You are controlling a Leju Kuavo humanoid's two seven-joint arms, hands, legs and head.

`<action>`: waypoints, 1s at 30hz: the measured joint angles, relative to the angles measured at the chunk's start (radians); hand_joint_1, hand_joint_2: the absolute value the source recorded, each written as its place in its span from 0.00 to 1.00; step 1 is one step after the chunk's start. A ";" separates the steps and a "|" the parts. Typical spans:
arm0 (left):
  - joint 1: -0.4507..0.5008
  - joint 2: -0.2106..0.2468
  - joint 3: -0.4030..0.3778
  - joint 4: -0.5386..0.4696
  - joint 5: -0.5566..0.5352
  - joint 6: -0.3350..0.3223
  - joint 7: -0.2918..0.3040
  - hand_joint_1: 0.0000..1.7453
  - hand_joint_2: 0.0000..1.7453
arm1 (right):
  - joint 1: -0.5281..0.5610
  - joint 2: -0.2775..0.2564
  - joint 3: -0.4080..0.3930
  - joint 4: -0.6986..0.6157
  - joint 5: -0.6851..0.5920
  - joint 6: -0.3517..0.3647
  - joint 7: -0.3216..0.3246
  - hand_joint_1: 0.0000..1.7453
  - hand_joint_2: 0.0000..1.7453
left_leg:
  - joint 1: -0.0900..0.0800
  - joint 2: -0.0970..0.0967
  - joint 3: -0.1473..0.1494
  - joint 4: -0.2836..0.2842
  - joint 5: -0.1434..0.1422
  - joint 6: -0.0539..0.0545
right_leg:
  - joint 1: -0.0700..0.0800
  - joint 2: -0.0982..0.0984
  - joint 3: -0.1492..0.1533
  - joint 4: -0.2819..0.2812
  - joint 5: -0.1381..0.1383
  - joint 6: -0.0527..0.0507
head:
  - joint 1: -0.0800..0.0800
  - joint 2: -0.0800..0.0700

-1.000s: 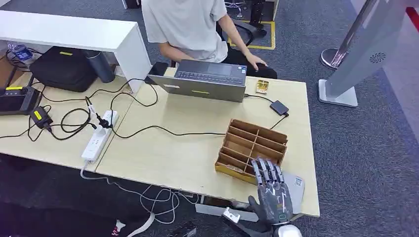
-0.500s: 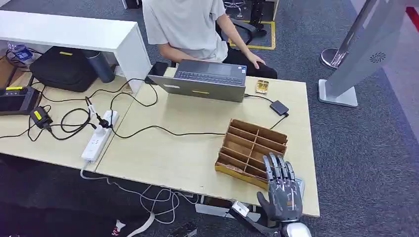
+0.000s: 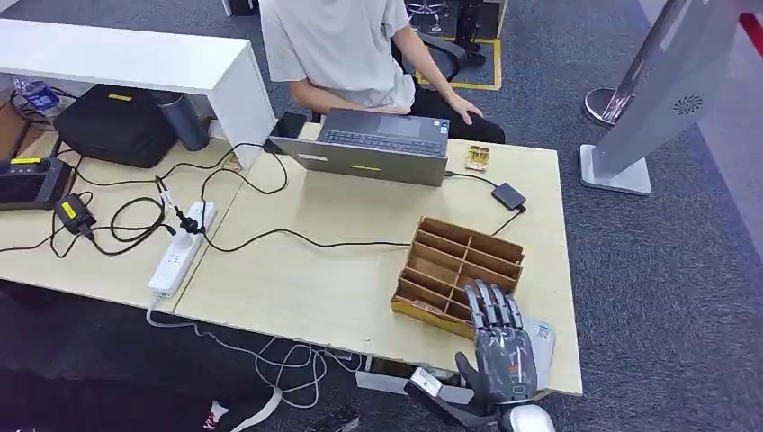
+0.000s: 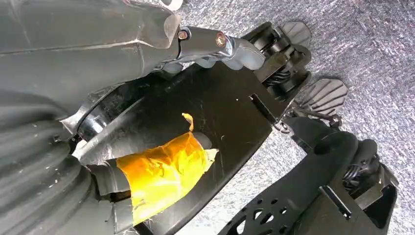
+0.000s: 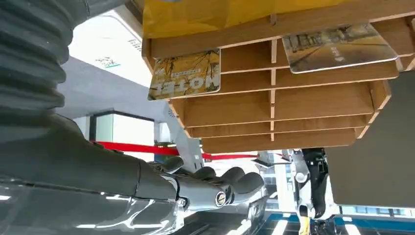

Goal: Pass the card to the sensor for recognition and then transmit it.

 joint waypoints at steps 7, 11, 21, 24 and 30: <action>0.000 0.000 -0.002 0.000 0.002 -0.001 0.000 0.00 1.00 | -0.002 0.009 0.001 0.015 -0.003 0.002 -0.010 0.00 1.00 | 0.000 0.000 0.000 0.000 0.000 0.000 | 0.000 0.000 0.000 0.000 0.000 0.000 | 0.000 0.000; 0.000 0.000 -0.013 0.000 0.005 -0.002 0.001 0.00 1.00 | -0.008 0.010 0.002 0.029 -0.003 0.000 -0.011 0.00 1.00 | 0.000 0.000 0.000 0.000 0.000 0.000 | 0.000 0.000 0.000 0.000 0.000 0.000 | 0.000 0.000; 0.000 0.001 -0.020 0.000 0.012 -0.002 0.000 0.00 1.00 | -0.013 0.000 -0.029 0.040 -0.003 -0.002 0.000 0.00 1.00 | 0.000 0.000 0.000 0.000 0.000 0.000 | 0.000 0.000 0.000 0.000 0.000 0.000 | 0.000 0.000; 0.000 0.001 -0.024 0.000 0.013 -0.002 0.000 0.00 1.00 | -0.013 0.000 -0.039 0.041 -0.002 0.000 0.000 0.00 1.00 | 0.000 0.000 0.000 0.000 0.000 0.000 | 0.000 0.000 0.000 0.000 0.000 0.000 | 0.000 0.000; 0.001 0.001 -0.031 0.000 0.015 -0.002 0.000 0.00 1.00 | -0.015 0.000 -0.043 0.051 0.000 0.001 0.000 0.00 1.00 | 0.000 0.000 0.000 0.000 0.000 0.000 | 0.000 0.000 0.000 0.000 0.000 0.000 | 0.000 0.000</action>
